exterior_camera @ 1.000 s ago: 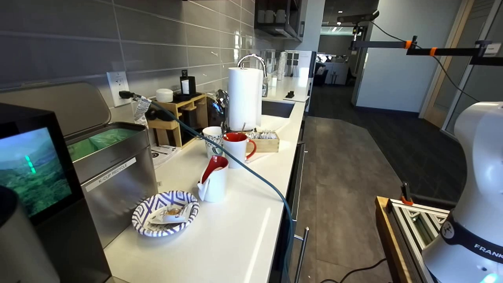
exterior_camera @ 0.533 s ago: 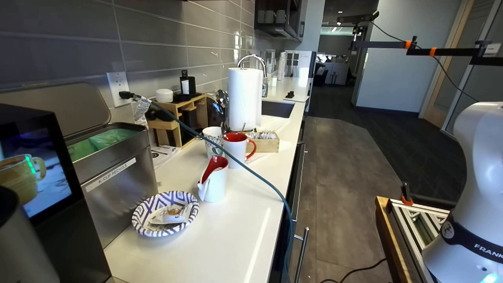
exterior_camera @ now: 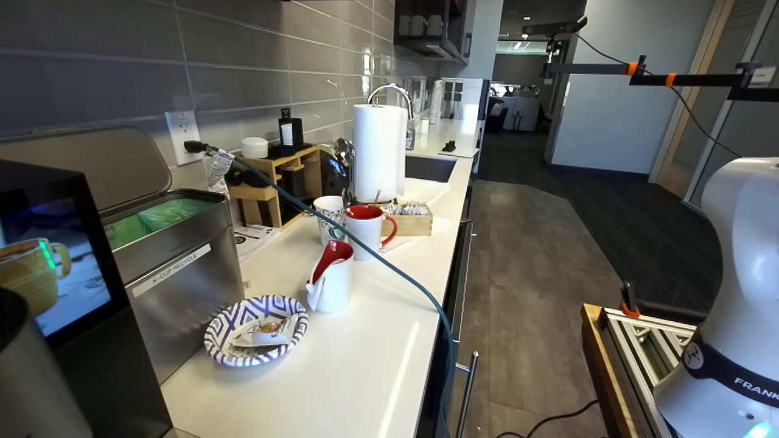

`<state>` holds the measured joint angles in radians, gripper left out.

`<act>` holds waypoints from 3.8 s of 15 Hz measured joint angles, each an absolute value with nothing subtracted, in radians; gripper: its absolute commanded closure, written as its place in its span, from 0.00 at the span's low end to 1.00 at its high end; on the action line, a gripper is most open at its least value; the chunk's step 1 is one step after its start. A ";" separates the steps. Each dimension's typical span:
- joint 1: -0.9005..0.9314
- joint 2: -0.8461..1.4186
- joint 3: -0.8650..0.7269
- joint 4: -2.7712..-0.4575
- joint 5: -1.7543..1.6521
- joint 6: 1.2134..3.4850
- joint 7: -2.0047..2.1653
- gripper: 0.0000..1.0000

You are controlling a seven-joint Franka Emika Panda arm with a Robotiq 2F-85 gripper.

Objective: Put the coffee pod inside the coffeemaker chamber.

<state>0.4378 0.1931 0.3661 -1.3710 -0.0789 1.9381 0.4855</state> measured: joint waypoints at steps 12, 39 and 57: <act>0.486 0.205 0.344 -1.455 -0.369 2.040 0.870 0.71; 0.500 0.333 0.274 -1.387 -0.376 2.038 0.794 0.71; 0.465 0.290 0.279 -1.430 -0.244 2.037 0.777 0.00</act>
